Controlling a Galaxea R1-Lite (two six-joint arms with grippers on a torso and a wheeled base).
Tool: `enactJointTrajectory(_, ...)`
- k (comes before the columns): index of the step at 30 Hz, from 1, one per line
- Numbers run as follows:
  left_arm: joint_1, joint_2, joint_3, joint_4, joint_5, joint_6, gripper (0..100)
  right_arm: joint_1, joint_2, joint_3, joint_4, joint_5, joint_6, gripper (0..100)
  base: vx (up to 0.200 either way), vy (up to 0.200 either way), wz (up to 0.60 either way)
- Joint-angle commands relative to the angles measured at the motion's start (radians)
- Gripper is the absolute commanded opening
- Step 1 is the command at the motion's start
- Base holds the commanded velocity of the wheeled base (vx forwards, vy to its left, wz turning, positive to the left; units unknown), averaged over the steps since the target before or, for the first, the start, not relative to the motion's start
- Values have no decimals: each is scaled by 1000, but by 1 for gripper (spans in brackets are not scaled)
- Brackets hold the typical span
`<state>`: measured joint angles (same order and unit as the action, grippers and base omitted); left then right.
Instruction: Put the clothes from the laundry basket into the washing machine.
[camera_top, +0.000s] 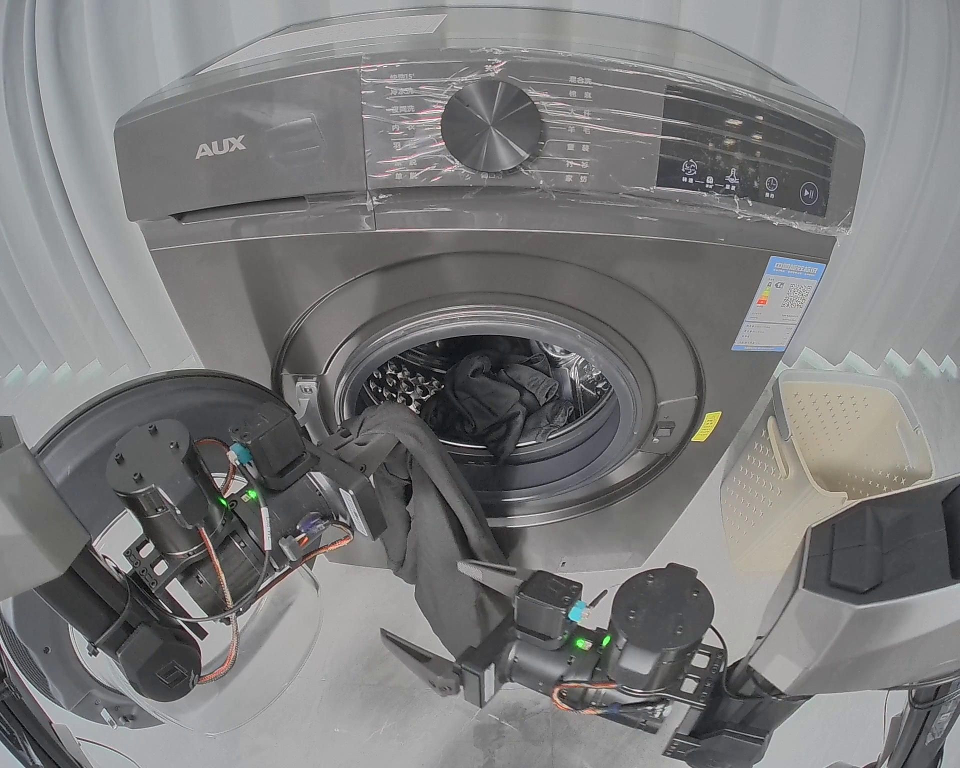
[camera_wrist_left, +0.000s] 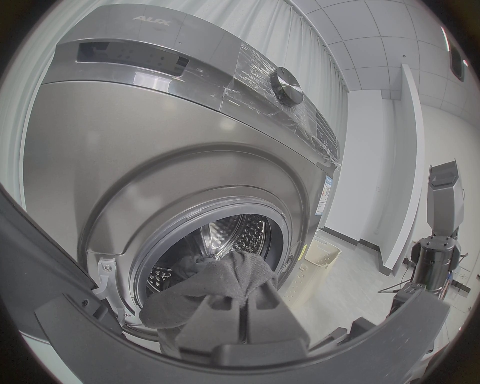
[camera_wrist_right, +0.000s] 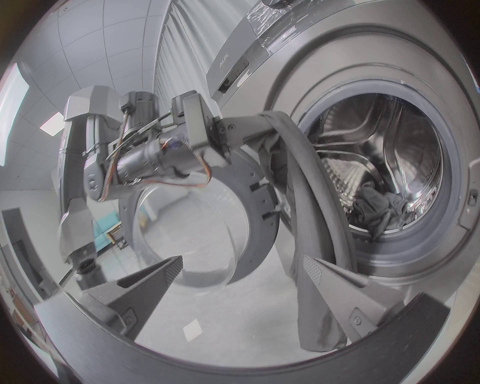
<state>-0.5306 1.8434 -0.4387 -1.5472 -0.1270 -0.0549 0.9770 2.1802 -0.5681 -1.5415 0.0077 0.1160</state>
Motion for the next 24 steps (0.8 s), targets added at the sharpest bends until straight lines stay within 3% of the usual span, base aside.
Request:
enactJointTrajectory(1, 0, 4, -6, 1, 1, -2, 0, 11, 128, -170, 9, -72, 1, 100, 0, 0, 0)
enactJointTrajectory(7, 6, 4, -8, 1, 1, -2, 0, 38, 185, -296, 83, -100, 25, 100, 0, 0, 0)
enactJointTrajectory(10, 6, 2, -14, 1, 1, -2, 0, 57, 185, -365, 150, -140, 73, 100, 0, 0, 0)
enactJointTrajectory(16, 8, 2, -17, 1, 1, -2, 0, 61, 182, -414, 205, -150, 116, 100, 0, 0, 0)
enactJointTrajectory(21, 6, 2, -17, 1, 3, -3, 0, 60, 185, -518, 311, -152, 175, 100, 0, 0, 0)
enactJointTrajectory(24, 6, 0, -17, 1, 3, -3, 0, 42, 216, -582, 357, -158, 183, 100, 0, 0, 0)
